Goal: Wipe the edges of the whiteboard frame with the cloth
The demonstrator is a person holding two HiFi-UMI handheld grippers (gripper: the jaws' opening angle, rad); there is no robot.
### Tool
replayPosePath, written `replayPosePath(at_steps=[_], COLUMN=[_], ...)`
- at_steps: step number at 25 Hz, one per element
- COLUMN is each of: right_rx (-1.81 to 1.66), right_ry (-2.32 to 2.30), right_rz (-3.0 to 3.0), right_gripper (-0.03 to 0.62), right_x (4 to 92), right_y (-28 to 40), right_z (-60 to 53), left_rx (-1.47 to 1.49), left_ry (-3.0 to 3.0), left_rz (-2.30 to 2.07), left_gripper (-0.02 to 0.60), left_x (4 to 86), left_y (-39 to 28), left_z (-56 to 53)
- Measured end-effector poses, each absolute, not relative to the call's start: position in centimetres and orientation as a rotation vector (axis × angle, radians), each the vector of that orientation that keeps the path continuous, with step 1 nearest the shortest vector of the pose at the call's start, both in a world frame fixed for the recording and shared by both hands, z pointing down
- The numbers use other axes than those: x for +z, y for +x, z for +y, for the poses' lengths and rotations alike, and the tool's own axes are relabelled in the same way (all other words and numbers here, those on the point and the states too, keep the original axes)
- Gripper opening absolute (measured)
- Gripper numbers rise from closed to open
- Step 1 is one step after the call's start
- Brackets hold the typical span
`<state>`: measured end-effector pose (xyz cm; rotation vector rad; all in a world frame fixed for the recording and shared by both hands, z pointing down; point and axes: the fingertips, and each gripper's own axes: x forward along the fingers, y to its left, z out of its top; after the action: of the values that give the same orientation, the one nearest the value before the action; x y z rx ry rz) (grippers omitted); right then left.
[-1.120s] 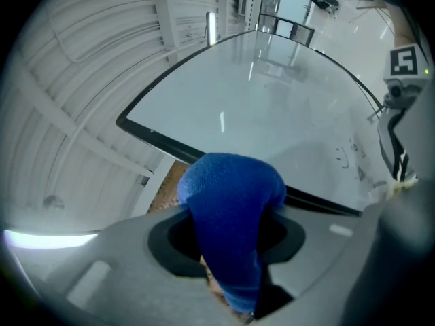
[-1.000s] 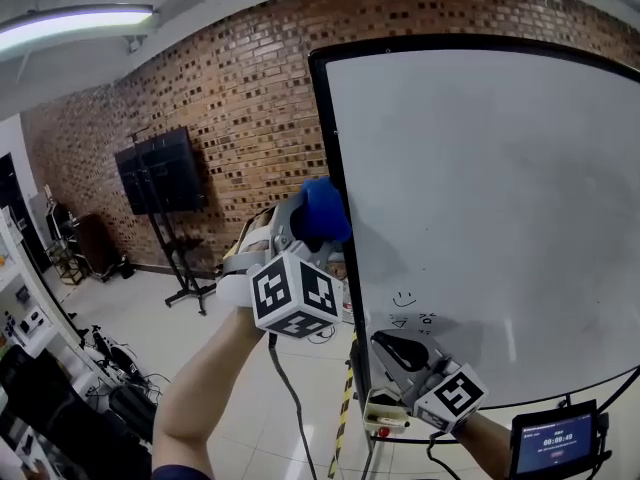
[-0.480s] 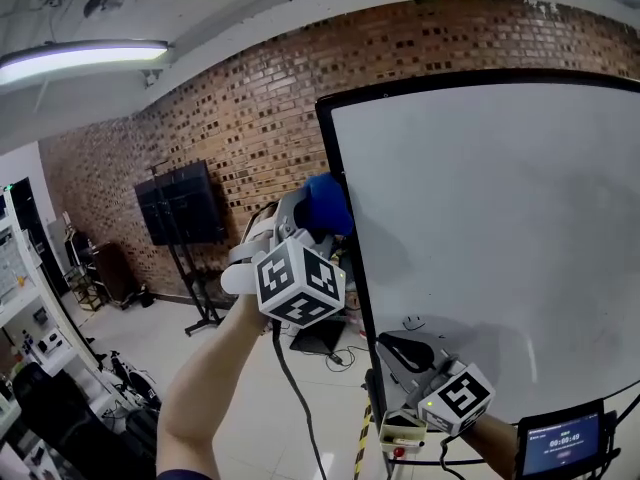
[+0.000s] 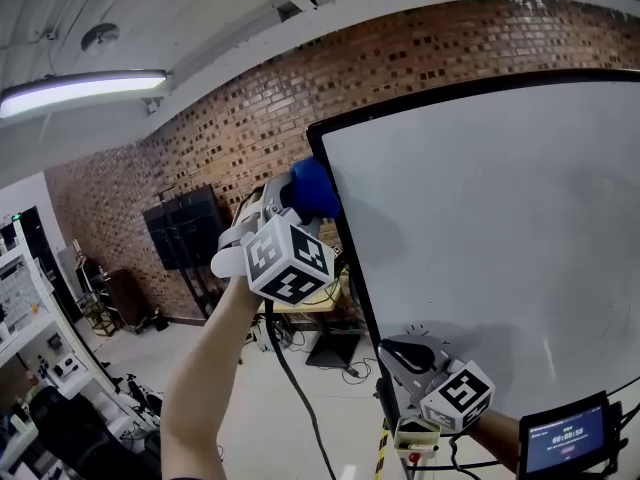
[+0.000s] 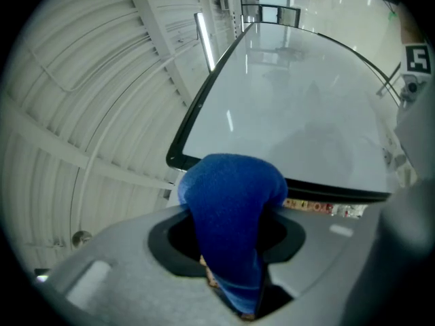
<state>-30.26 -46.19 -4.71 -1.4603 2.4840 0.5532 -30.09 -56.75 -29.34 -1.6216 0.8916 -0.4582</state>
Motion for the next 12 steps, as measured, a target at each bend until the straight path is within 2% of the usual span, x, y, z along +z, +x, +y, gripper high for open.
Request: replayPosePath(at_steps=[12], right_rx=[0.556], right_ry=[-1.430], right_rz=[2.499], right_gripper=[0.026], right_x=[-5.6], right_y=[-31.0], right_z=[-46.5], left_rx=[-0.405], left_ry=[-1.639], left_rz=[0.950], left_gripper=[0.164], left_x=[-35.3], left_y=[-30.4], left_z=[-56.7])
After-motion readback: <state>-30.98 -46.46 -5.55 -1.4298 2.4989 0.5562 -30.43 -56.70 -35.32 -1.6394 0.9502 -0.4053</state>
